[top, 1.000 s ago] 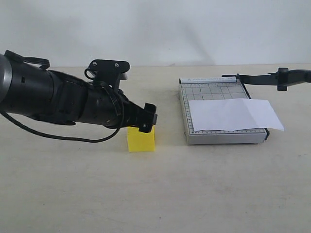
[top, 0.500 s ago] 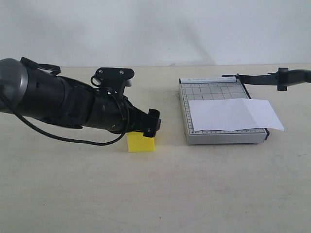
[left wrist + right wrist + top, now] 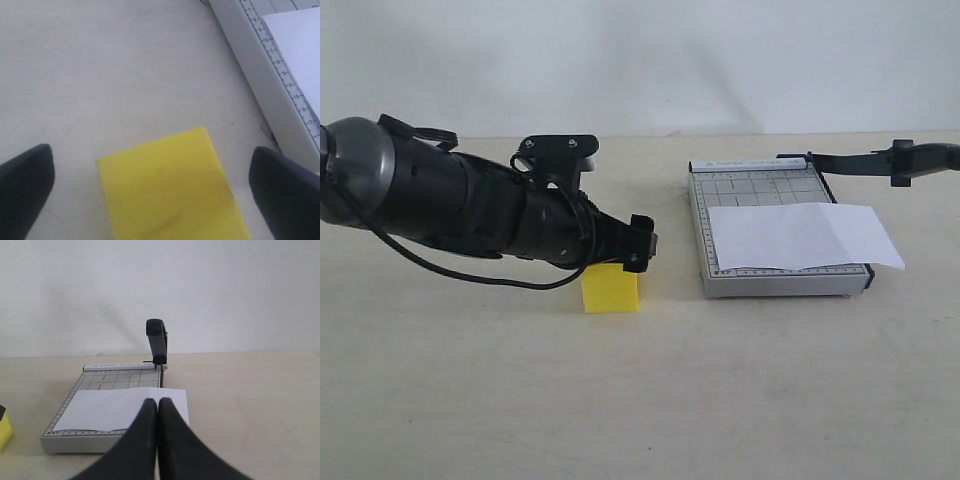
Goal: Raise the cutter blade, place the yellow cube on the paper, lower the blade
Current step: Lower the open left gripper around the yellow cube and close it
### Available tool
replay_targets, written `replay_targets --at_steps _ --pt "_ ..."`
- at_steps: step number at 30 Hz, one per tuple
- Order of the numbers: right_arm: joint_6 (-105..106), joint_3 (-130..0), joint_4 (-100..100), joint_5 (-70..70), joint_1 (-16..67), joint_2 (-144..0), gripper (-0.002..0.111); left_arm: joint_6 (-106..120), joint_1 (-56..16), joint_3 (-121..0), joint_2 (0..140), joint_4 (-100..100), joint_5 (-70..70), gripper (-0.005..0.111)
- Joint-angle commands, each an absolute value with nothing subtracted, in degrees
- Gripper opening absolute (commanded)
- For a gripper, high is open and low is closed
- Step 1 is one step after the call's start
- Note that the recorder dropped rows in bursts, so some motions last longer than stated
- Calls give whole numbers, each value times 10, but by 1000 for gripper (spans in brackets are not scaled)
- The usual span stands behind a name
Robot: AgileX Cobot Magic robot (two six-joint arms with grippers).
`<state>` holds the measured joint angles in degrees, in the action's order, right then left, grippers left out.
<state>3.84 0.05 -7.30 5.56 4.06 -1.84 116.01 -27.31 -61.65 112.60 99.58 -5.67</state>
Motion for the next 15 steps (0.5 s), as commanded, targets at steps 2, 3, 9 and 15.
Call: replay_targets --at_steps 2,3,9,15 --pt "38 0 -70 50 39 -18 0 1148 -291 -630 1131 999 -81 99" --pt "38 0 -70 50 39 -18 0 1148 -292 -631 1131 999 -91 99" --pt "38 0 -70 50 39 -18 0 1133 -294 -631 1131 999 -109 99" --pt "38 0 -70 50 39 -18 0 1131 -294 -631 1131 999 -112 99"
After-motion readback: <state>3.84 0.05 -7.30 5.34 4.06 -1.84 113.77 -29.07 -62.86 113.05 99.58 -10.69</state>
